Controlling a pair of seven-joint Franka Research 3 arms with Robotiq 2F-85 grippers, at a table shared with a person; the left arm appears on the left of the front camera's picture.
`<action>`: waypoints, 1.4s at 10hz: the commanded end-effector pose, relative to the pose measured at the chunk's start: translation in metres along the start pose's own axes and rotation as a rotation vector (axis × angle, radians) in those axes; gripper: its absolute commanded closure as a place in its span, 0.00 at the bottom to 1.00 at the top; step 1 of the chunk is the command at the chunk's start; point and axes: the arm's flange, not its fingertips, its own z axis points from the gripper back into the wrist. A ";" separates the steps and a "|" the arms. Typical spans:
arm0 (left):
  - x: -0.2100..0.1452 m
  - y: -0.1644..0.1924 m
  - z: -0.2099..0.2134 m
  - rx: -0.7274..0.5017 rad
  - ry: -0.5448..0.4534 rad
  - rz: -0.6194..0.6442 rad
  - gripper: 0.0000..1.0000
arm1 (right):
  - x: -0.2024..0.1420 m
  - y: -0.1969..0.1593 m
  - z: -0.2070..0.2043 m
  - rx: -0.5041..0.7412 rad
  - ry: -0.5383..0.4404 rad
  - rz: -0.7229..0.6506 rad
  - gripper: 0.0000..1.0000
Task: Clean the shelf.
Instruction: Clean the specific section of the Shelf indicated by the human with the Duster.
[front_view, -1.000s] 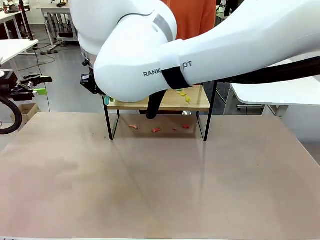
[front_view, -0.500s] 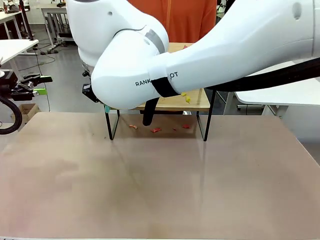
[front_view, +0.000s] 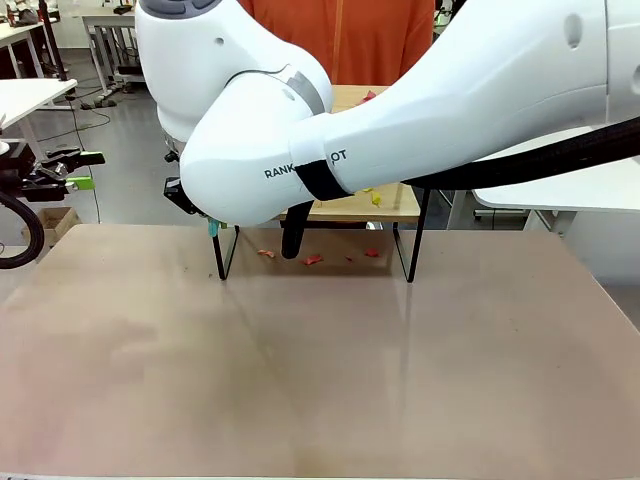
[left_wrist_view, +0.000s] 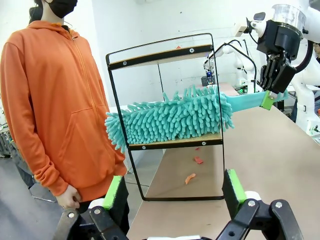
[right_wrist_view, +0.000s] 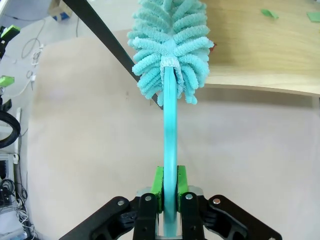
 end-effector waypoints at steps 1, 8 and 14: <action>0.003 -0.002 0.001 -0.005 0.004 -0.011 0.00 | 0.000 -0.002 -0.001 -0.007 -0.003 -0.007 0.87; 0.003 -0.002 0.001 -0.005 0.004 -0.011 0.00 | -0.002 -0.092 -0.012 -0.011 0.099 -0.070 0.87; 0.003 -0.002 0.001 -0.005 0.004 -0.011 0.00 | 0.003 -0.181 0.005 -0.011 0.111 -0.161 0.87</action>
